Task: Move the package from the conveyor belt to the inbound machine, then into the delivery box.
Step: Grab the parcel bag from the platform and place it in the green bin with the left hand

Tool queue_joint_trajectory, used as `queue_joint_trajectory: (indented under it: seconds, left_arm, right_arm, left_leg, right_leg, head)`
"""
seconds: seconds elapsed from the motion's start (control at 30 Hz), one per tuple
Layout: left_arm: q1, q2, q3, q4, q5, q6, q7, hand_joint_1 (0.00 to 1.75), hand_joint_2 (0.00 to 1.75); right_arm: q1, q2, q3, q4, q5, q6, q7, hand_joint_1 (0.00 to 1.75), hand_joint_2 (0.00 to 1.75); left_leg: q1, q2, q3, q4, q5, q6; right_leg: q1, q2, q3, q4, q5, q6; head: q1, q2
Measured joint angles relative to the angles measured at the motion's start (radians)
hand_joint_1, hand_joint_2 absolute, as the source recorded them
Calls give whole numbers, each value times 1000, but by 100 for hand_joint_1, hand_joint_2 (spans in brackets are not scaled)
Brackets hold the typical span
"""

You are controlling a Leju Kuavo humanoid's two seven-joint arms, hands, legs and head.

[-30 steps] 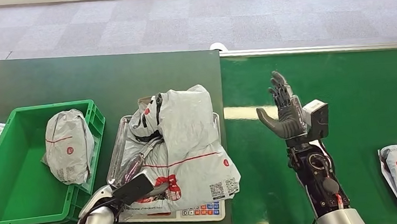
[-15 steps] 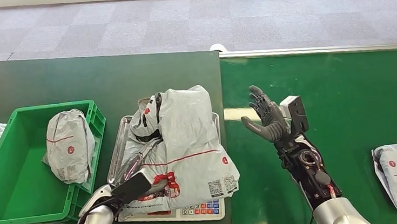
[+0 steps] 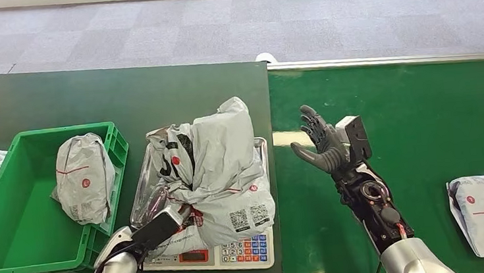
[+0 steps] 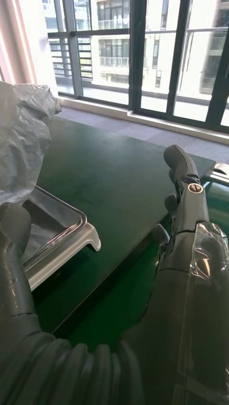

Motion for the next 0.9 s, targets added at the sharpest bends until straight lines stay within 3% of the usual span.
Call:
queue_joint_trajectory:
  seconds: [0.13, 0.27, 0.4, 0.5, 0.63, 0.9]
  left_arm:
    - [29, -5, 9, -21, 57, 126, -105, 175, 175]
    - [64, -15, 22, -59, 101, 212, -154, 175, 0]
    - [95, -24, 34, -98, 154, 300, -213, 175, 0]
    - [113, -24, 19, -157, 280, 431, -265, 175, 0]
    - [118, -10, -33, -253, 415, 585, -275, 175, 0]
    - [127, 8, -83, -390, 482, 643, -275, 174, 0]
  right_arm:
    - [-12, 0, 7, 9, -9, 22, 0, 0, 175]
    - [-27, 1, 18, 24, -15, 33, -2, 0, 175]
    - [-38, 5, 28, 39, -24, 41, -7, 0, 175]
    - [-56, 14, 37, 56, -36, 46, -10, 0, 175]
    - [-86, 25, 54, 82, -51, 52, -16, 0, 175]
    - [-98, 28, 76, 110, -59, 61, -37, 0, 175]
  left_leg:
    - [0, 2, -2, 0, 0, 0]
    - [0, 2, -6, 0, 0, 0]
    - [0, 2, -9, 0, 0, 0]
    - [0, 2, -11, 0, 0, 0]
    - [0, 2, -11, 0, 0, 0]
    - [0, 2, -11, 0, 0, 0]
  right_leg:
    - [0, 2, -4, 0, 1, 0]
    - [0, 3, -8, 0, 1, 0]
    - [0, 3, -10, 0, 1, 0]
    - [0, 3, -13, 0, 1, 0]
    - [0, 3, -13, 0, 1, 0]
    - [0, 3, -13, 0, 1, 0]
  head:
    - [0, 0]
    - [0, 0]
    - [0, 0]
    - [0, 0]
    - [0, 0]
    - [0, 0]
